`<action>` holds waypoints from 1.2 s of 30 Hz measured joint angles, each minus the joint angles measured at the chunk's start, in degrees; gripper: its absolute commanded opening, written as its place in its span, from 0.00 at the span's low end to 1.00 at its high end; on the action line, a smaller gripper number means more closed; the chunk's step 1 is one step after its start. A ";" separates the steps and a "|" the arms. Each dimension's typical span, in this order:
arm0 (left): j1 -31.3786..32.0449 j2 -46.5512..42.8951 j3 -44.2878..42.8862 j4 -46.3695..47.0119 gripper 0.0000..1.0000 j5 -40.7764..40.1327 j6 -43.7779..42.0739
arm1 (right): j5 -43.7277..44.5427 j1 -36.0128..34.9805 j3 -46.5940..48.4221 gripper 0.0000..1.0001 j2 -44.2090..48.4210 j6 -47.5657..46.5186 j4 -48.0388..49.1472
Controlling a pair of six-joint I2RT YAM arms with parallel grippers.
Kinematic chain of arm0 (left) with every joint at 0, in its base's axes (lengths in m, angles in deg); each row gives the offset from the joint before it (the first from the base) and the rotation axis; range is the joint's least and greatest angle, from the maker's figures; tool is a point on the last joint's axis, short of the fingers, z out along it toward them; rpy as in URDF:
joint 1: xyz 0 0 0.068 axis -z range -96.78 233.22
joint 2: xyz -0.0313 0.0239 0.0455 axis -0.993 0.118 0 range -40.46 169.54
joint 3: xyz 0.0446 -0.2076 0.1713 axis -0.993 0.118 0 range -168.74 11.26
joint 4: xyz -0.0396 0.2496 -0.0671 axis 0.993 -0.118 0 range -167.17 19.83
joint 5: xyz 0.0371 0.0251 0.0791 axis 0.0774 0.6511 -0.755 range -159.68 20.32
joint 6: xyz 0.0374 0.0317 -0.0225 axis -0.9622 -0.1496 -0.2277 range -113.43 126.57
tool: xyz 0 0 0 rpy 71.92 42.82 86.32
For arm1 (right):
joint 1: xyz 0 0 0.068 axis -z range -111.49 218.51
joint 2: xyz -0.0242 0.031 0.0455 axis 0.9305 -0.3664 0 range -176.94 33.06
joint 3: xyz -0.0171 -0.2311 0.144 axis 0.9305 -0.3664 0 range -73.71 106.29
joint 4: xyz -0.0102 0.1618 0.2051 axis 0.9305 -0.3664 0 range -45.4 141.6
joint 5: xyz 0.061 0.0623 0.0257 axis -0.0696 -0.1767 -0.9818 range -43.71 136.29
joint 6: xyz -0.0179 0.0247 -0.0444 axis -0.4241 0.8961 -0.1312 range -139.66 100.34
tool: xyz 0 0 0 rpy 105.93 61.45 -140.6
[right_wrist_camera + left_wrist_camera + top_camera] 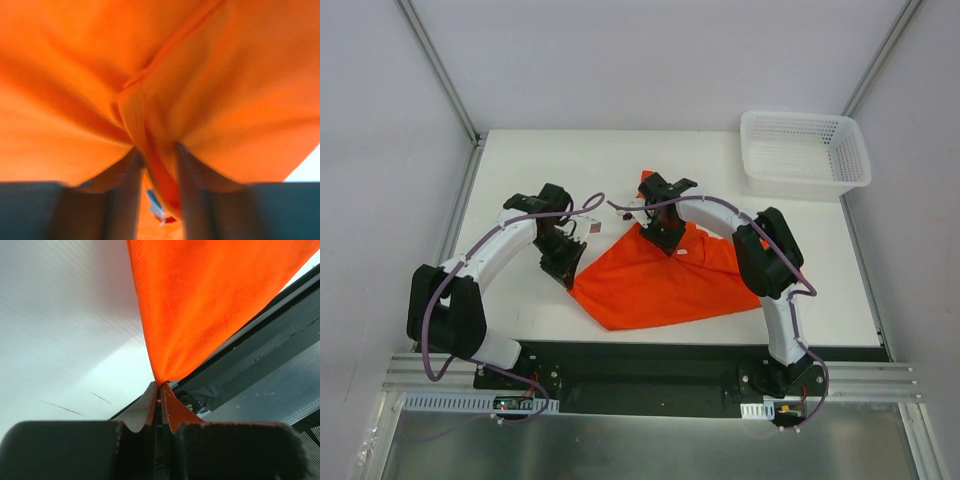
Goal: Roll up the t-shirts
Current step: Flatten out the T-shirt at the center of the board.
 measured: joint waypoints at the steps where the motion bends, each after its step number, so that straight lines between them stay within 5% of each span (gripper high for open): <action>1: -0.02 -0.09 0.00 0.00 0.00 -0.02 -0.02 | 0.94 0.02 -0.07 0.20 0.00 -0.20 0.20; 8: -3.32 -0.15 -1.97 -0.98 0.00 -0.92 -1.73 | 1.20 2.54 2.38 0.07 0.87 1.73 -1.25; 14: -7.37 -0.15 -9.14 -2.62 0.00 -2.32 -4.24 | -4.46 11.63 4.37 0.01 11.10 5.73 -5.62; 23: -9.92 5.99 -22.56 -7.82 0.00 -3.67 -8.61 | -12.17 26.84 -10.56 0.01 31.43 13.18 -12.28; 24: -10.47 7.74 -24.26 -8.02 0.00 -3.72 -8.87 | -12.61 28.33 -12.52 0.07 32.87 13.97 -13.42; 27: -11.32 11.82 -27.82 -8.15 0.00 -3.65 -9.16 | -12.35 32.39 -18.97 0.62 36.68 16.57 -14.80; 28: -11.50 13.05 -28.57 -8.20 0.00 -3.50 -9.31 | -12.04 33.79 -21.29 0.67 37.83 17.27 -15.56; 32: -11.56 16.65 -28.92 -8.83 0.00 -2.27 -10.45 | -11.69 36.68 -23.96 0.72 38.82 17.57 -20.24; 36: -11.56 17.81 -27.34 -9.14 0.00 -1.49 -11.15 | -13.18 36.13 -12.70 0.65 34.16 16.59 -21.29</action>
